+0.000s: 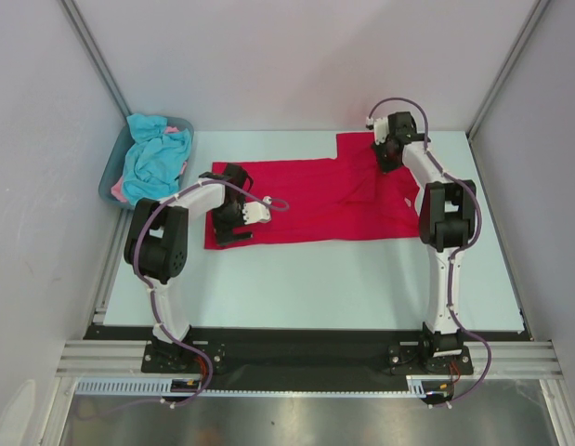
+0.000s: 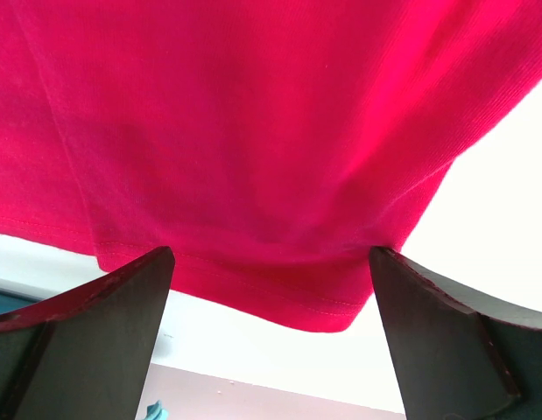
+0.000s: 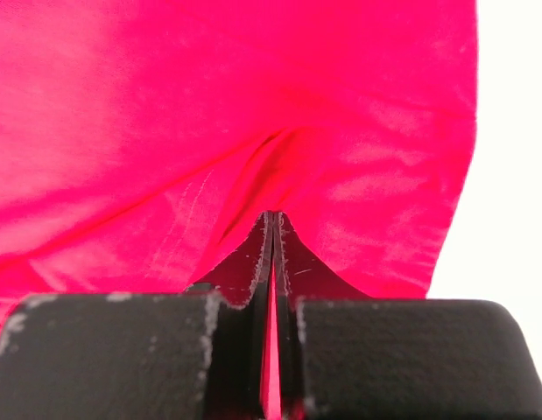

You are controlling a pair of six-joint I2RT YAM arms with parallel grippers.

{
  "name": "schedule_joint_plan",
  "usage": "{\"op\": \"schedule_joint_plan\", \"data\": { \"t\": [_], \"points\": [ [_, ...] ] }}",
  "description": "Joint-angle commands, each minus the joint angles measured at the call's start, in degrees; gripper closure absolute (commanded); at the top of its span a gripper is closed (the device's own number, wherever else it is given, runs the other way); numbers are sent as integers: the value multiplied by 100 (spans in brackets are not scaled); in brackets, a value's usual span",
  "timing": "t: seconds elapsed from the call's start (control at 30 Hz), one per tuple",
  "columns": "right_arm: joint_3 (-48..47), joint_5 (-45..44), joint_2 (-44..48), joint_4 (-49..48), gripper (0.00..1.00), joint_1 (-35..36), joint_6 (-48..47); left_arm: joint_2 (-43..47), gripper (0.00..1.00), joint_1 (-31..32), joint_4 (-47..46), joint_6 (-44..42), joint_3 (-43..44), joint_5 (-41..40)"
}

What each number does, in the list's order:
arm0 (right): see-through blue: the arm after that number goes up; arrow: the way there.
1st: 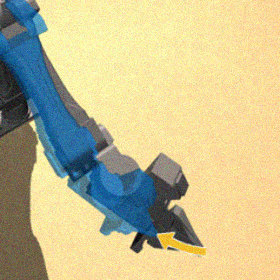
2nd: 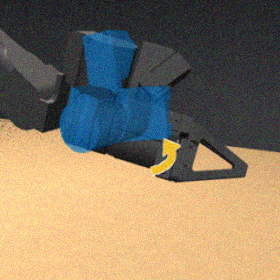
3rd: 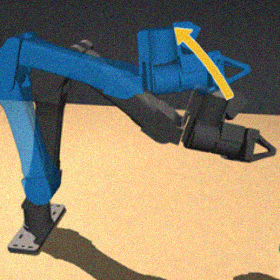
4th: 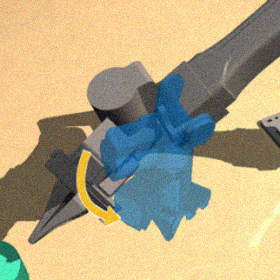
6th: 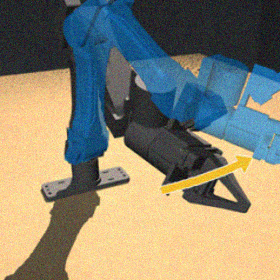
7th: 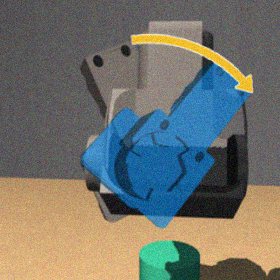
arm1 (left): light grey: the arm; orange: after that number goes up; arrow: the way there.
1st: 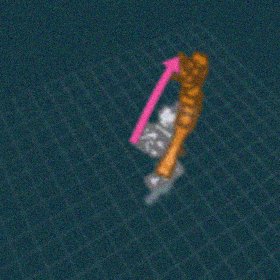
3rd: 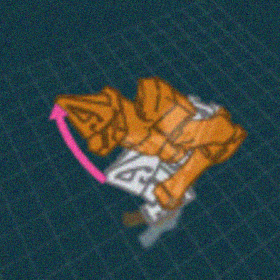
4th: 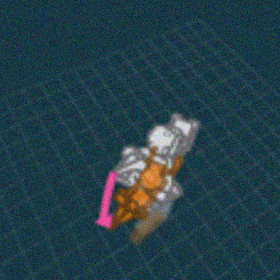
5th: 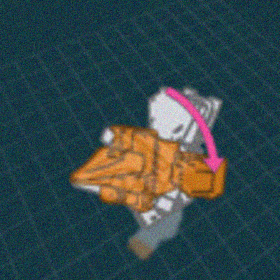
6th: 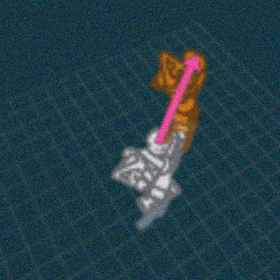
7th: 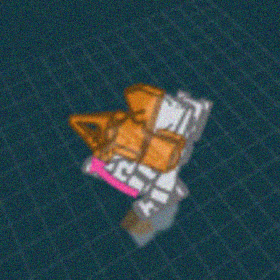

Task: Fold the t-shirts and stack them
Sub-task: Fold the tshirt

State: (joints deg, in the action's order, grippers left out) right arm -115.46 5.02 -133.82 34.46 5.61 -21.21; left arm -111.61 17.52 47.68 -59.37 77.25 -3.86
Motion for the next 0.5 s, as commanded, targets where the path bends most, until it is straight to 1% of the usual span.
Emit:
{"op": "schedule_joint_plan", "data": {
  "t": [0.0,0.47],
  "points": [
    [-91,-62,559,-176,100,63,12,140,0,76,22,101,150,140],
    [-337,-361,594,-273,100,90,-67,157,0,85,13,101,132,140]
  ]
}}
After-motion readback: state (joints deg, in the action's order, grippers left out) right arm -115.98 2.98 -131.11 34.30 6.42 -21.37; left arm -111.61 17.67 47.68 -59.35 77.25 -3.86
